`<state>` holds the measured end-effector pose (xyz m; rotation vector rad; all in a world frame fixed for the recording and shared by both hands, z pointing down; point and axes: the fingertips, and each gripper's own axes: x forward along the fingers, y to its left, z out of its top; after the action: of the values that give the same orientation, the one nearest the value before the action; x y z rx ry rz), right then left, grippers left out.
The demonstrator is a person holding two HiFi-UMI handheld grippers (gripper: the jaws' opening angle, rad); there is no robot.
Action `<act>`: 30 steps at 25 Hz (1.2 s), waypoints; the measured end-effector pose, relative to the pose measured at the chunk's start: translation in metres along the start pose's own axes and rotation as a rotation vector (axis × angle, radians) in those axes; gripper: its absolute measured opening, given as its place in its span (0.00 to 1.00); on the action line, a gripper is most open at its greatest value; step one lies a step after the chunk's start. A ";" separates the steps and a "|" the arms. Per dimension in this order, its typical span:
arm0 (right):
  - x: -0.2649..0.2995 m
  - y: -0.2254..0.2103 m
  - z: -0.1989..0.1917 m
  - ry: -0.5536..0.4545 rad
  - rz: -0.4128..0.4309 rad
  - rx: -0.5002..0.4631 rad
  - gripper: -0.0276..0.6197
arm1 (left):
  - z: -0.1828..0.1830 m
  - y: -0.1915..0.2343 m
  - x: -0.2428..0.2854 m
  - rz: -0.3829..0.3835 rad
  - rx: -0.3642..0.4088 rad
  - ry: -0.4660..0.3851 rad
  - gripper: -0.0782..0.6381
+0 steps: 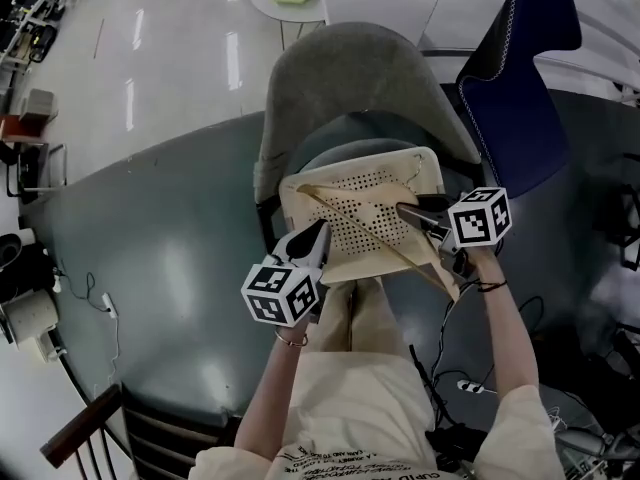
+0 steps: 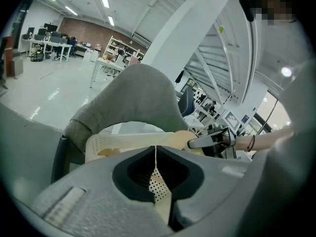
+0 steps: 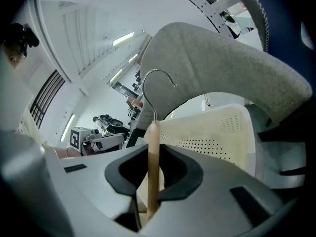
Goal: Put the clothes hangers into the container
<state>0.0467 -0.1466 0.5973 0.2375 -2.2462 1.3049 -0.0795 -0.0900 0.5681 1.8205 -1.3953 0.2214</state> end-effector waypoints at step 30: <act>0.051 -0.065 0.015 0.087 -0.006 0.091 0.13 | -0.038 0.010 0.055 -0.081 -0.038 0.071 0.15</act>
<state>0.0239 -0.1874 0.6672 0.2153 -2.1151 1.3894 -0.0551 -0.1043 0.6297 1.8166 -1.2659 0.2146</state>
